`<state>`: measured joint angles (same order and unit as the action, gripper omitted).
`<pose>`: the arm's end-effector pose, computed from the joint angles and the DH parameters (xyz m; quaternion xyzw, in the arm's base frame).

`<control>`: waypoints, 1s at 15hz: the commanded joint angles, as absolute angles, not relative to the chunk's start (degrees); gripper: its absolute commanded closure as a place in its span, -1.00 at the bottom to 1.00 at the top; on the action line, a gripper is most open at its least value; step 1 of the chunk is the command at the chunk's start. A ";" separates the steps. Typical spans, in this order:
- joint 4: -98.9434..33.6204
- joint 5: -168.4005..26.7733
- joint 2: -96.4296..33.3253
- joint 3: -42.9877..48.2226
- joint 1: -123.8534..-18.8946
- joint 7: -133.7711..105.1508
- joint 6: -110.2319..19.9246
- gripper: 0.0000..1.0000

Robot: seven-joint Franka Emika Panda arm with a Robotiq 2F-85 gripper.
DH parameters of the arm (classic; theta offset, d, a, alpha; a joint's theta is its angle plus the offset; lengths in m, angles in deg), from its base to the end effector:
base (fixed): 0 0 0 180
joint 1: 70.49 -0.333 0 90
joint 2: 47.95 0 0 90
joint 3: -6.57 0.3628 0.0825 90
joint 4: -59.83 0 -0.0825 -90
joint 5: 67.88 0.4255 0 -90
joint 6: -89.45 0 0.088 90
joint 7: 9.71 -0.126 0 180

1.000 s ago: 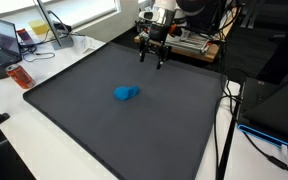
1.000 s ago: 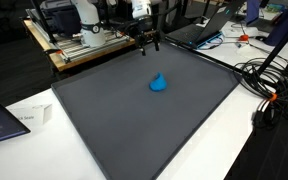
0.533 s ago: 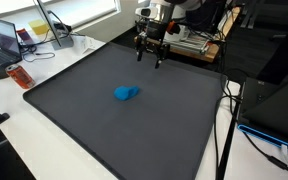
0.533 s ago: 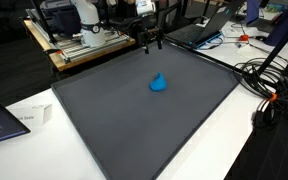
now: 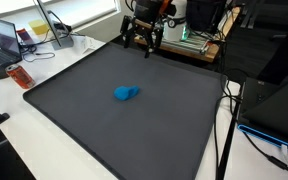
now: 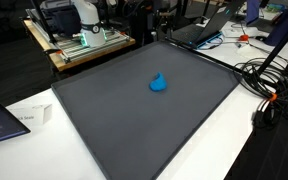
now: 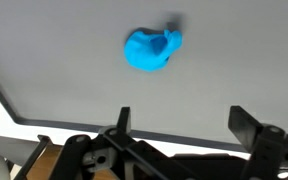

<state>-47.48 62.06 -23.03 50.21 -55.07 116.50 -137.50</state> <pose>0.5475 0.1229 0.3403 0.9769 0.0190 0.1948 0.0856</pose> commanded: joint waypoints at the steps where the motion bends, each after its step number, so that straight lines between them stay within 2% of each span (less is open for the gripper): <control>1: -33.90 67.73 -16.69 46.93 -56.97 130.33 -144.43 -1.00; 6: -21.96 72.59 -8.83 43.63 -58.82 144.85 -150.30 -1.00; 7: -28.61 71.66 -14.50 41.27 -59.78 139.17 -144.97 -1.00; 12: -24.16 72.76 -10.04 41.18 -60.00 143.04 -147.58 -1.00; 15: -19.55 74.91 -4.94 39.12 -61.81 143.87 -154.41 -1.00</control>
<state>-23.89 71.63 -8.88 42.51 -59.34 141.70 -149.63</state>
